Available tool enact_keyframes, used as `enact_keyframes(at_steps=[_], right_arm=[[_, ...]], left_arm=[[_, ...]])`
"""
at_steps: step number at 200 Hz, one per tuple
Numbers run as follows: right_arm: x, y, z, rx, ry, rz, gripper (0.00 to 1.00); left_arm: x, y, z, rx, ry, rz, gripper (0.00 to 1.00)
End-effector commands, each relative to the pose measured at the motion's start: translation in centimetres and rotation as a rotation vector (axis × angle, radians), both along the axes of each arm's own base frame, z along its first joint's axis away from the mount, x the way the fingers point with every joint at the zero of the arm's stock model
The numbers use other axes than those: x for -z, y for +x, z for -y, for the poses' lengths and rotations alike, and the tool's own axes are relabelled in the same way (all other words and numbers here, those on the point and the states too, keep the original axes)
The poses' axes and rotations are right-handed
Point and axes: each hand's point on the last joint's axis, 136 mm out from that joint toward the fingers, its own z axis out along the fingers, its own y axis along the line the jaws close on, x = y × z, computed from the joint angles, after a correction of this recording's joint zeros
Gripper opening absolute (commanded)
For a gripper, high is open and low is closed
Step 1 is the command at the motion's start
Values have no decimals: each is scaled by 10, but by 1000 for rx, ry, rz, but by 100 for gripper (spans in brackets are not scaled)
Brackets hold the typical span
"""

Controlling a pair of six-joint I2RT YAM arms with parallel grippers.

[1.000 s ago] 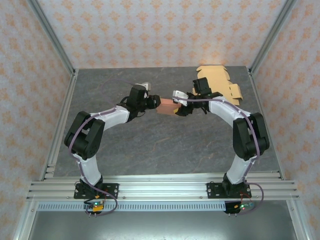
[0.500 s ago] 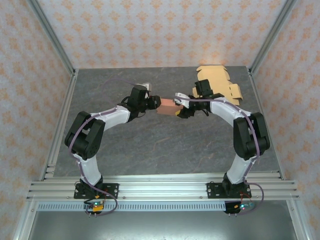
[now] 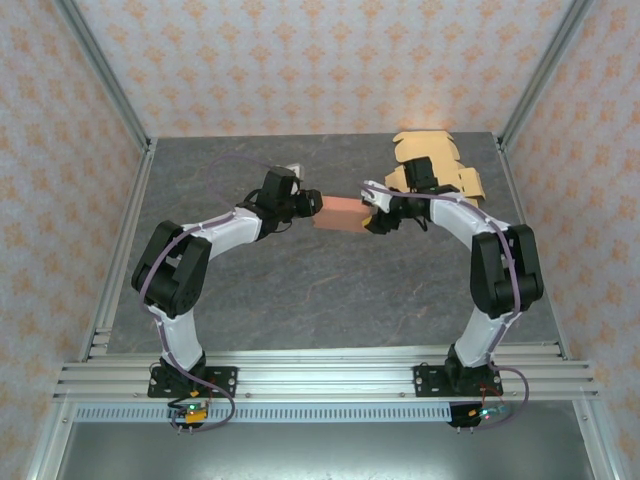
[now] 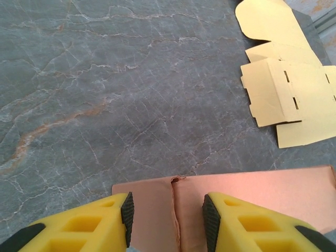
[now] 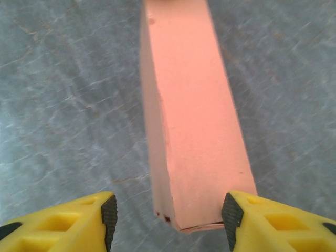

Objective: Fold the paper box

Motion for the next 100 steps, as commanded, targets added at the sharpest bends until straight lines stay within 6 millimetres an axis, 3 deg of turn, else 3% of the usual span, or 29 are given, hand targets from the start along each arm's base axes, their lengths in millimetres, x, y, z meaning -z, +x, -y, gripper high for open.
enact_keyframes(at_steps=[1,9,12,17,34,53,65,100], right_arm=[[21,-19,5,-5,-64,-69,57],[8,-18,5,-3,-56,-36,57],[3,-18,4,-4,-49,-26,57],[-9,-18,3,-3,-35,-7,57],[-47,-19,-4,-33,24,68,58],[-69,-20,-11,-84,58,125,59],[-59,-19,-14,-97,28,124,60],[-1,-20,-16,-90,-36,-10,59]], left_arm=[[51,-22,-14,-3,116,-158,42],[50,-22,-14,0,121,-158,42],[61,-23,-15,2,133,-181,42],[63,-23,-15,4,139,-188,42],[60,-23,-14,6,143,-187,42],[59,-21,-14,4,140,-181,42],[61,-20,-14,3,145,-185,42],[51,-15,-14,-10,132,-159,43]])
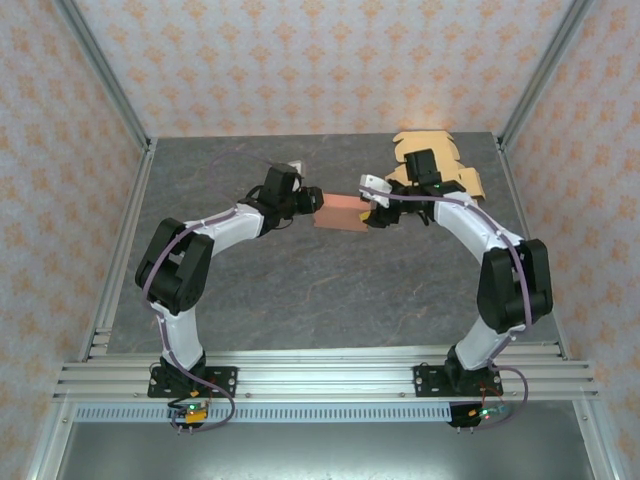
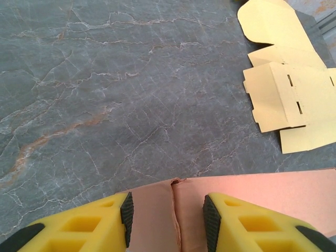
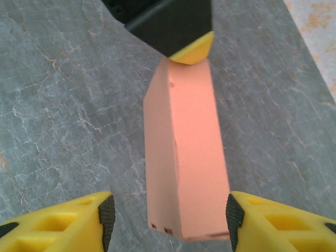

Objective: Fold the paper box

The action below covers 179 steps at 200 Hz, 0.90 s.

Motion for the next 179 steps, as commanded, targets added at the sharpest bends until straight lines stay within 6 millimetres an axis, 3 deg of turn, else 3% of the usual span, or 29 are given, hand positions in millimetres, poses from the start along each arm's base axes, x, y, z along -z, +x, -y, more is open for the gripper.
enact_keyframes(at_steps=[1,29,35,41,77,103,132,179], right_arm=[[41,-7,-2,-17,-41,-106,59],[68,-12,5,18,-78,-181,58],[69,-13,6,19,-81,-188,58],[70,-14,7,17,-83,-194,58],[71,-15,8,23,-81,-221,58],[72,-16,6,18,-77,-243,57],[72,-19,4,-1,-74,-273,58],[60,-18,0,-5,-45,-297,56]], left_arm=[[50,-23,-17,-14,120,-157,43],[33,-16,-14,21,129,-122,46],[31,-15,-12,31,121,-117,46],[11,-13,-10,36,96,-77,47],[-42,-8,-7,61,6,27,48],[-59,-16,-5,102,-4,60,48],[-44,-20,-6,115,10,37,49],[25,-26,-6,102,29,-78,45]])
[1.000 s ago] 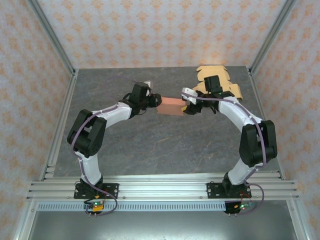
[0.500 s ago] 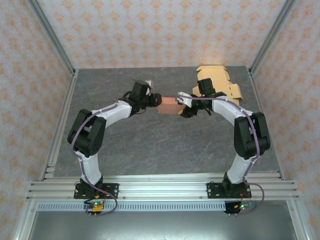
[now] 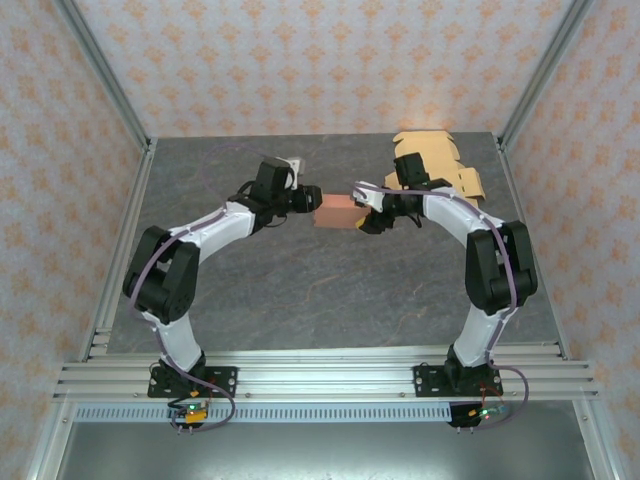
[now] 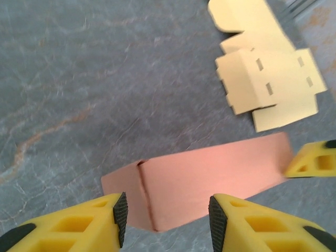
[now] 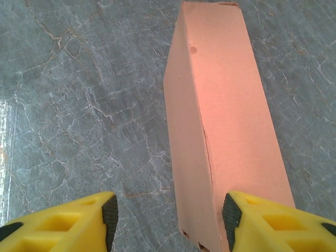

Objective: Fold the paper box

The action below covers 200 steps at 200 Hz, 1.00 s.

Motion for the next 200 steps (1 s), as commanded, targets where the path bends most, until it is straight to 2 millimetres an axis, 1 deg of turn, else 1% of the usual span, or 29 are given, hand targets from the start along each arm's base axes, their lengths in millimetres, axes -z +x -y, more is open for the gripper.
enact_keyframes(at_steps=[1,11,25,54,75,85,87,88,90,91,92,93,106,118,130,137,147,159,170,179,190,200], right_arm=[[21,-22,4,6,-23,-170,56],[14,-19,4,14,-21,-155,56],[0,-15,3,27,-1,-120,57],[-45,2,-1,88,74,9,60],[-82,22,2,209,170,131,63],[-103,31,6,291,240,188,64],[-102,31,8,309,243,187,65],[-109,34,8,317,258,208,65],[-114,35,9,335,273,218,65],[-111,34,10,344,272,208,65],[-117,35,11,350,282,221,65],[-116,35,11,358,286,219,65],[-140,40,23,461,356,282,66],[-159,44,37,566,415,335,68],[-172,49,56,699,474,351,71],[-175,53,67,786,510,339,71],[-174,55,78,883,548,303,72],[-166,55,92,998,577,248,73],[-159,53,105,1126,622,170,76],[-151,50,112,1227,654,77,75],[-127,41,113,1331,678,-99,72],[-103,32,113,1447,742,-289,69]], left_arm=[[44,-9,-6,-5,30,-71,45],[48,-10,-10,-21,37,-60,44],[50,-13,-16,-24,74,-56,44],[55,-21,-19,-19,90,-64,44],[60,-26,-21,-36,77,-73,44],[61,-31,-22,-44,80,-70,43],[61,-32,-22,-46,82,-67,43],[60,-32,-23,-47,82,-64,43],[60,-34,-23,-48,85,-62,43],[60,-35,-23,-47,86,-61,43],[60,-35,-23,-48,87,-58,43],[60,-36,-23,-47,87,-57,43],[57,-46,-24,-50,108,-37,43],[54,-54,-23,-49,115,-25,44],[51,-63,-20,-45,109,-19,44],[46,-66,-19,-52,98,-10,44],[39,-71,-18,-58,72,6,45],[27,-74,-18,-69,34,27,45],[17,-77,-19,-82,14,35,46],[6,-77,-22,-93,12,49,47],[-5,-78,-28,-111,30,67,49],[-14,-75,-34,-125,53,86,51]])
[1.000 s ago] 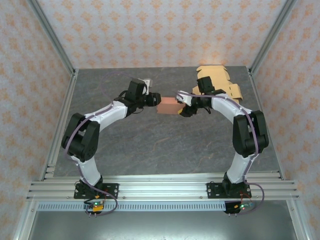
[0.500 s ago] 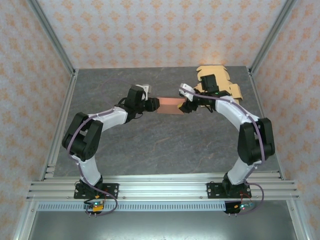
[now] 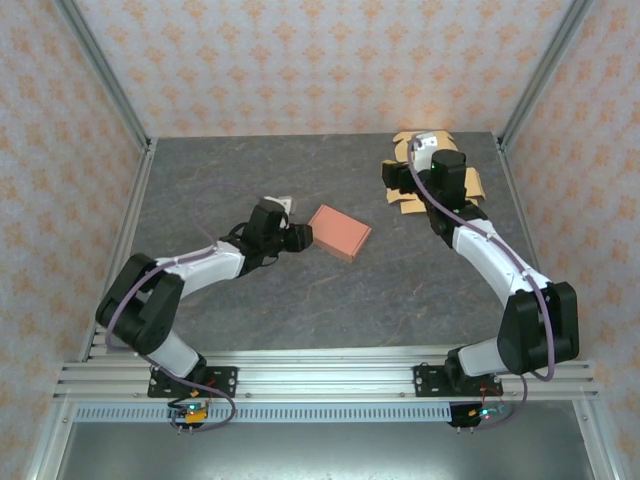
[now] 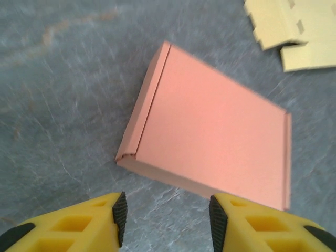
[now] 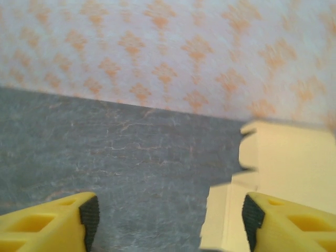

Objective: Fold the paper box

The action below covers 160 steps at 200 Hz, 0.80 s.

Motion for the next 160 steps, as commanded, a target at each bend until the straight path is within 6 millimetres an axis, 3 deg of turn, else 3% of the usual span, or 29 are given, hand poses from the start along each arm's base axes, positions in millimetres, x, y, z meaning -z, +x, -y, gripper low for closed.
enact_keyframes(at_steps=[1,17,34,48,75,120,160], right_arm=[[40,-18,20,281,370,-286,69],[75,-37,2,302,543,-511,65],[107,-54,-35,286,727,-709,65],[119,-62,-67,242,846,-750,66],[151,-65,-94,284,895,-814,66],[188,-54,-126,263,803,-885,65],[179,-9,-202,-4,663,-855,54]], left_arm=[[-39,9,-15,-75,17,76,51],[-52,17,-19,-61,48,94,52],[-60,29,-29,-88,81,78,52],[-59,39,-40,-122,110,59,52],[-57,53,-83,-303,99,7,52],[-75,41,-142,-462,159,20,53],[-86,13,-184,-555,217,34,54]])
